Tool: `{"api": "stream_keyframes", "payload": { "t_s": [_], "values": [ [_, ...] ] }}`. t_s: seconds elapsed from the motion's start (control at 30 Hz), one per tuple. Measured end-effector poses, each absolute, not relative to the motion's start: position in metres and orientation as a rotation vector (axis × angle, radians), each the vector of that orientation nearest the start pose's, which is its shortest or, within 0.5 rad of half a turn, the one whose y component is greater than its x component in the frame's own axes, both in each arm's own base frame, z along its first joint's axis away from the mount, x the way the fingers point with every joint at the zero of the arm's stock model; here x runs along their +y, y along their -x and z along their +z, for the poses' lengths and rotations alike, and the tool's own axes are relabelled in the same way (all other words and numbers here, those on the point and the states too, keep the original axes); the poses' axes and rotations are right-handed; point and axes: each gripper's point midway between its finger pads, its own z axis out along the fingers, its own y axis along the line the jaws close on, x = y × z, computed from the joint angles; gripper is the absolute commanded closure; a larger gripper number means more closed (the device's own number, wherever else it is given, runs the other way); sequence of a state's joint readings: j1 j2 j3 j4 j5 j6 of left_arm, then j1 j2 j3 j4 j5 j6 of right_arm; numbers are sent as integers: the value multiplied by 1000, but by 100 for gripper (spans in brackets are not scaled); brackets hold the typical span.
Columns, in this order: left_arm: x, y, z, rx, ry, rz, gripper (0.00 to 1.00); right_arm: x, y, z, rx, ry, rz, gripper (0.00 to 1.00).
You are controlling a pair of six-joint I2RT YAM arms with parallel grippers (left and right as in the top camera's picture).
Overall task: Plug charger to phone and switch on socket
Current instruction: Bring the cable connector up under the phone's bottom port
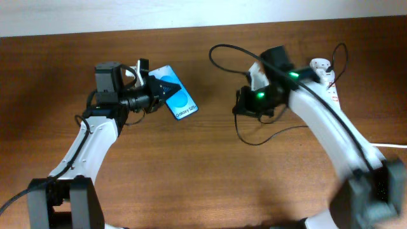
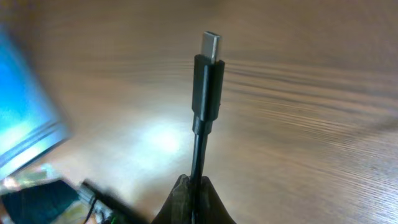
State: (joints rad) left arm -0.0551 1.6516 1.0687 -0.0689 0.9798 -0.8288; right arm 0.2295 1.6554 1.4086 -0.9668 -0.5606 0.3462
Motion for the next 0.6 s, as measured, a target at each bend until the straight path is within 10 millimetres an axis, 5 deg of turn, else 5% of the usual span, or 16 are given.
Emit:
{"api": "stream_keyframes", "payload": {
  "t_s": [0.07, 0.13, 0.17, 0.27, 0.4, 0.6],
  "values": [
    [-175, -406, 219, 2157, 51, -1632, 100, 186, -294, 259, 2556, 307, 1106, 96],
    [-180, -403, 230, 2093, -72, -1677, 100, 196, -264, 287, 2404, 498, 1233, 96],
    [-183, -399, 234, 2073, -125, -1707, 100, 202, -232, 300, 2296, 626, 1323, 96],
    [-189, -390, 250, 1996, -277, -1752, 100, 217, -205, 299, 2072, 828, 1466, 96],
    [-205, -371, 280, 1888, -479, -1826, 100, 236, -210, 249, 2113, 826, 1658, 96],
    [-209, -362, 285, 1966, -400, -1952, 100, 260, -213, 232, 2126, 877, 1739, 96]
  ]
}}
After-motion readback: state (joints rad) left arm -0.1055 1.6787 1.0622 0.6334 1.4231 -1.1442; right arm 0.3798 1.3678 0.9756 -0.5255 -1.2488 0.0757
